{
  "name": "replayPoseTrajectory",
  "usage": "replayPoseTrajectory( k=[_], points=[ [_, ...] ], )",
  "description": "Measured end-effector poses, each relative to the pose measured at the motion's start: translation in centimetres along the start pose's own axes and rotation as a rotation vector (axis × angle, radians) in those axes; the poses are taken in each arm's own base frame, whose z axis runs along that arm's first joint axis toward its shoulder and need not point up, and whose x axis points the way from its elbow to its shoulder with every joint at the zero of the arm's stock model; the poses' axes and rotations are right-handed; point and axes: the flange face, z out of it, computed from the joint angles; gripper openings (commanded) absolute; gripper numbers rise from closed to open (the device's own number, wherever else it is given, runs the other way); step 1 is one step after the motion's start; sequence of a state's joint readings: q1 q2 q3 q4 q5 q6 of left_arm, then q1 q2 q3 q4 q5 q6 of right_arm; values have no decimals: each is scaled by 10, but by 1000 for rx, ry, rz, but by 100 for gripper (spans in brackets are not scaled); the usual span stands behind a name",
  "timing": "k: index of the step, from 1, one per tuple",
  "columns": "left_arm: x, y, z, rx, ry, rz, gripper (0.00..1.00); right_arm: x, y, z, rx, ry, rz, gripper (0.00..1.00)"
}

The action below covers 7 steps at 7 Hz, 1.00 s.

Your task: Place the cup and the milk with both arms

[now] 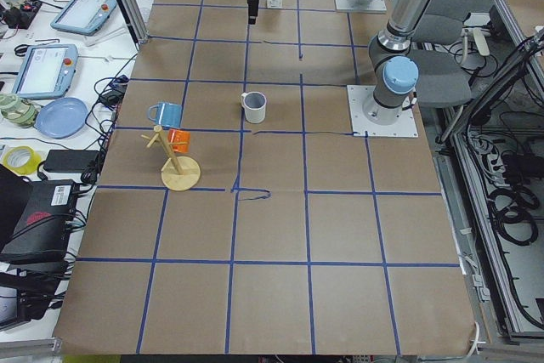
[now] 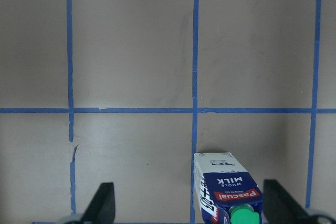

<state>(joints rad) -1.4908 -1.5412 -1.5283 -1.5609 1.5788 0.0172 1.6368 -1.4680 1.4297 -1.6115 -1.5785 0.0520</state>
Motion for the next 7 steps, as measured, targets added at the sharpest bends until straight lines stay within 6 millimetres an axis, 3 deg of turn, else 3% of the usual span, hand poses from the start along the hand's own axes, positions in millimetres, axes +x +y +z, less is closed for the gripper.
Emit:
replayPoseTrajectory(
  k=[7],
  points=[
    [0, 3, -1, -10, -5, 5, 100, -1, 1, -1, 3, 1, 9, 100]
  ],
)
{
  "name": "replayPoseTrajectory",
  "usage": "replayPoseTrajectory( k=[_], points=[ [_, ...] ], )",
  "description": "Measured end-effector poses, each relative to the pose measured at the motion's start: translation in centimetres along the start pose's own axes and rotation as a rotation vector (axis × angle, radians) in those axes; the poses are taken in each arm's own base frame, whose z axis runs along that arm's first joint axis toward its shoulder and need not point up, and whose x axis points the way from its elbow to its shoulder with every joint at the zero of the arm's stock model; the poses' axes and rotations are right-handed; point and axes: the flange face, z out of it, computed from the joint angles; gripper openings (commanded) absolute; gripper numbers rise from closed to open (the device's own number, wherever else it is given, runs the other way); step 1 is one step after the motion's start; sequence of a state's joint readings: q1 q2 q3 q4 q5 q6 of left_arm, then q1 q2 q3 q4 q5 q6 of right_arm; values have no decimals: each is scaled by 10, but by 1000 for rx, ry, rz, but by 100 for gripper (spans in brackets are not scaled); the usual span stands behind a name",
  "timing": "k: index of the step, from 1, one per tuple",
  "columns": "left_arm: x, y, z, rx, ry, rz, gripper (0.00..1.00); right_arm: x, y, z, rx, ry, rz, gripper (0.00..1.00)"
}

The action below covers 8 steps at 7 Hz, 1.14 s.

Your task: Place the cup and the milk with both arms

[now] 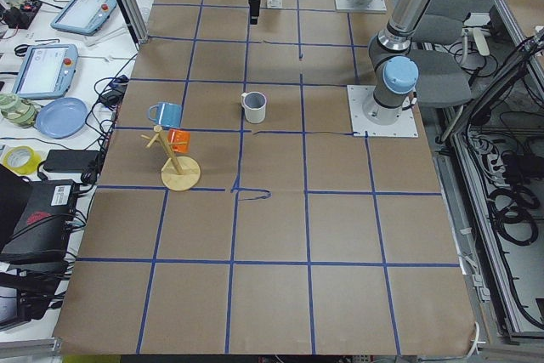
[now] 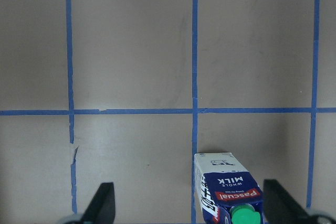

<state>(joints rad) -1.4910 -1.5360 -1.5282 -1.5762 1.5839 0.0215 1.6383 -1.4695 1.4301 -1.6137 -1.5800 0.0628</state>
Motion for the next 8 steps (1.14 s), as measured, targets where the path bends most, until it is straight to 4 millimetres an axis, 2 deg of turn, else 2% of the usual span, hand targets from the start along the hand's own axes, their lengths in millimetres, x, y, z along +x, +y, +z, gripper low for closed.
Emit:
replayPoseTrajectory(
  k=[4, 5, 6, 7, 8],
  points=[
    [-5, -4, -1, 5, 0, 5, 100, 0, 0, 0, 0, 0, 0, 100],
    [-26, -14, 7, -5, -3, 35, 100, 0, 0, 0, 0, 0, 0, 100],
    [-67, -26, 23, -30, 0, 55, 100, 0, 0, 0, 0, 0, 0, 100],
    [-116, -37, 49, -57, 9, 37, 100, 0, 0, 0, 0, 0, 0, 100],
    [-152, -41, 84, -74, 15, 23, 100, 0, 0, 0, -1, -1, 0, 100]
  ],
)
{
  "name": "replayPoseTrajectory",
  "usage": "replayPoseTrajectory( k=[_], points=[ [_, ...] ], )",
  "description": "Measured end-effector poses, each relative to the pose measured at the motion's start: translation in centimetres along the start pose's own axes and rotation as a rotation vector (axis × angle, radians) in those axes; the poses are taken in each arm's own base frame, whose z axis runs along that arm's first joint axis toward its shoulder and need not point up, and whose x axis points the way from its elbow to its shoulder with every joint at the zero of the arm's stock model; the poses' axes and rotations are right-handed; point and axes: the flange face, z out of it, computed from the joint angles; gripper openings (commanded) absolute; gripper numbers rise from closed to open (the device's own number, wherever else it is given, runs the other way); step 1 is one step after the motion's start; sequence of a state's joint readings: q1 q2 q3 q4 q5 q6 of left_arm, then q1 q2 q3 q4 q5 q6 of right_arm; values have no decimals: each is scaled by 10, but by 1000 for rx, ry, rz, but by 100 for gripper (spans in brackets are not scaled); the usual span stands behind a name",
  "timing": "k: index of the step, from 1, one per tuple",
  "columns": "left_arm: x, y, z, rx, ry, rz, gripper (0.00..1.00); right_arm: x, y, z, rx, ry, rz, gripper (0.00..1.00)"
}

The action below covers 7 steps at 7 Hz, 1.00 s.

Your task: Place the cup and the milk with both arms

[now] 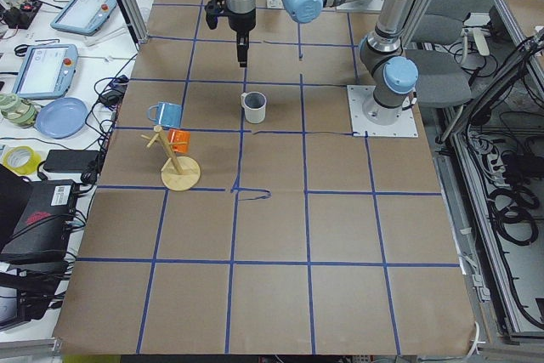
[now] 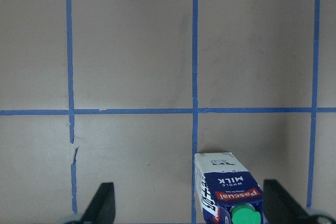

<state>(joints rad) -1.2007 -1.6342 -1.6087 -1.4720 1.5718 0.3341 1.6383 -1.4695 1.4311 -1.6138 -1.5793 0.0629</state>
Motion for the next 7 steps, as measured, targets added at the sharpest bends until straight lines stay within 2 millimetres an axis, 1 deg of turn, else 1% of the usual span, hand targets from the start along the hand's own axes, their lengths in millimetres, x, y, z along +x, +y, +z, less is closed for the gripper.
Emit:
replayPoseTrajectory(
  k=[1, 2, 4, 5, 6, 7],
  points=[
    [-17, 1, 36, -4, 1, 2, 100, 0, 0, 0, 0, 0, 0, 100],
    [-22, 3, 69, 6, -2, 10, 100, 0, 0, 0, 0, 1, 0, 100],
    [-23, 7, 127, 17, -3, 19, 100, 0, 0, 0, 0, 1, 1, 100],
    [-23, 8, 150, 13, -1, 25, 100, 0, 0, 0, 0, 1, 1, 100],
    [-24, 7, 167, 4, 3, 27, 100, 0, 0, 0, 0, 2, 2, 100],
    [-24, 5, 179, -10, 10, 28, 100, 0, 0, 0, 0, 2, 2, 100]
  ],
)
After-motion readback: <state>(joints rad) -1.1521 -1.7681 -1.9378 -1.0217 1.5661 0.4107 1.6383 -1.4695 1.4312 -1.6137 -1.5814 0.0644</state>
